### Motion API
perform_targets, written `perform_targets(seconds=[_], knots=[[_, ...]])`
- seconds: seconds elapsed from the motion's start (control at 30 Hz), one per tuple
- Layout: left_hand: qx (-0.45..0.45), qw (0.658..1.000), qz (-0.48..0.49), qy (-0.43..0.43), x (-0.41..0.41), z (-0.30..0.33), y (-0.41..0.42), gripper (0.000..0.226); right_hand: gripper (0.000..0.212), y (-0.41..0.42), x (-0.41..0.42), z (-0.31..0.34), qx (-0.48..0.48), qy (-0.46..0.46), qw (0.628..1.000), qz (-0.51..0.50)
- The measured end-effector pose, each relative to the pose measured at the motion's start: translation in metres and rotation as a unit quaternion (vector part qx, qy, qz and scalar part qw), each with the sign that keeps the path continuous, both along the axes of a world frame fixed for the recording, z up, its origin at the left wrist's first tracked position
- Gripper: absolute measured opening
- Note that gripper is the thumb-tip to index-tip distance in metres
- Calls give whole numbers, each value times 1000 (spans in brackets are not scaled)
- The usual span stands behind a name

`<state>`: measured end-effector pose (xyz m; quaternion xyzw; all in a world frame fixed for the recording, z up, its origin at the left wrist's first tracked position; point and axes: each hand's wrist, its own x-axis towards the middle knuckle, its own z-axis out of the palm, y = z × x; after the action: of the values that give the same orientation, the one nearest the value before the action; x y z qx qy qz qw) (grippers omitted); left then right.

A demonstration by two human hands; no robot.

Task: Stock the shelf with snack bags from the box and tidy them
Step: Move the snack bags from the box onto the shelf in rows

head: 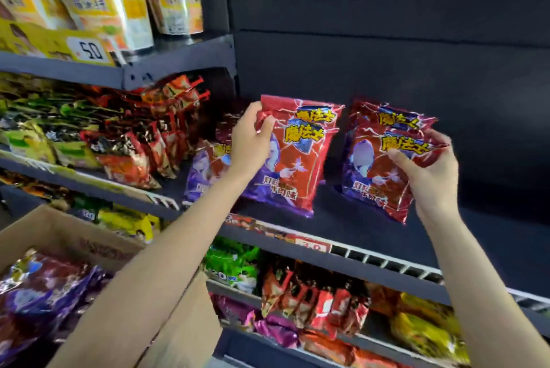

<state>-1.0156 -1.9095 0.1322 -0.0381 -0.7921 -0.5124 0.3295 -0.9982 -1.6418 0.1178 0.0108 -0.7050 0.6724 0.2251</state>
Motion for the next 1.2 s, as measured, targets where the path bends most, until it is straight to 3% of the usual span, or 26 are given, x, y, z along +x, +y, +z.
perform_targets(seconds=[0.17,0.33,0.47,0.7,0.8,0.9,1.0,1.13,1.2], knots=[[2,993,17,-114,-67,-34,31,37,51,21,-13,0,13,2,1000,-16],[36,995,47,-80,-99,-52,42,43,43,14,-24,-4,-58,-54,995,64],[46,998,-4,-48,-111,-64,49,51,47,-1,-35,-17,-81,-112,984,108],[64,983,-96,-142,-93,-49,44,55,37,-45,-68,-56,-185,-224,944,154],[0,985,-149,-89,-65,-38,34,56,37,-65,-78,-59,-197,-214,942,166],[-151,979,-116,-68,-48,-45,21,63,59,-80,-82,-66,-174,-179,950,187],[-312,940,-64,-122,-36,-66,12,74,90,-83,-77,-76,-47,-168,966,192],[-329,919,-84,-201,-27,-80,8,81,127,-80,-61,-77,44,-170,972,159],[-326,922,-77,-195,-23,-78,9,81,123,-78,-49,-72,114,-128,979,106]])
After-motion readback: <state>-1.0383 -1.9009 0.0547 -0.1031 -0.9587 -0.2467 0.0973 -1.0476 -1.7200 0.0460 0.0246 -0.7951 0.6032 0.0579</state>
